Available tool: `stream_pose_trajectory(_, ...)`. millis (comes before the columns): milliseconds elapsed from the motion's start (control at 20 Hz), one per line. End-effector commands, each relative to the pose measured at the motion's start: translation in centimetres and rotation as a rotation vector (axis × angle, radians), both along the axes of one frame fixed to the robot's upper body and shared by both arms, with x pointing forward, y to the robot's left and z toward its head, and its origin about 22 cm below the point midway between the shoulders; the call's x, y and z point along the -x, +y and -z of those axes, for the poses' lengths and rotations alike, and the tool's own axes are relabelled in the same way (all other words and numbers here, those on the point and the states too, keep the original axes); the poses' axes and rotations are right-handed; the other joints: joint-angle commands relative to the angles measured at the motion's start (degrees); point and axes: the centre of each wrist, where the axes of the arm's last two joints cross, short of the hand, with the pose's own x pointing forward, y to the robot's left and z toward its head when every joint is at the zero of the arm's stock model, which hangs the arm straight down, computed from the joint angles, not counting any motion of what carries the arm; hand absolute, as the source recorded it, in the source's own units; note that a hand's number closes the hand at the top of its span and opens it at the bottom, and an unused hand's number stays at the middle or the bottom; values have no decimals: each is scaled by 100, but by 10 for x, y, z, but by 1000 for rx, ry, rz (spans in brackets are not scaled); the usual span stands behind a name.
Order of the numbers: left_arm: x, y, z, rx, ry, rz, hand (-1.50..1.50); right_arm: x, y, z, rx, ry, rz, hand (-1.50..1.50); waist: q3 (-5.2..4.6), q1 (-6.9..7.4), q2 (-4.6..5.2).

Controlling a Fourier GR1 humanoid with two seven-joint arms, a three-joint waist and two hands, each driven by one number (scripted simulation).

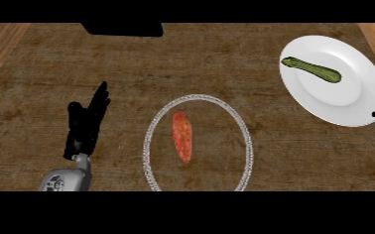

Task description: Pick the squash from the placemat and place it in the plate

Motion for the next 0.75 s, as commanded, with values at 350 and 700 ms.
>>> stream_pose_trajectory(350, -1, 4, 1, -11, -13, 2, 0, 8, -7, 0, 1, -25, 130, -150, 3, 40, 5)
stream_pose_trajectory(700, 2, -5, 8, 3, -6, 13, 0, 27, -22, 1, 48, 5, 173, -150, 10, 39, 40)
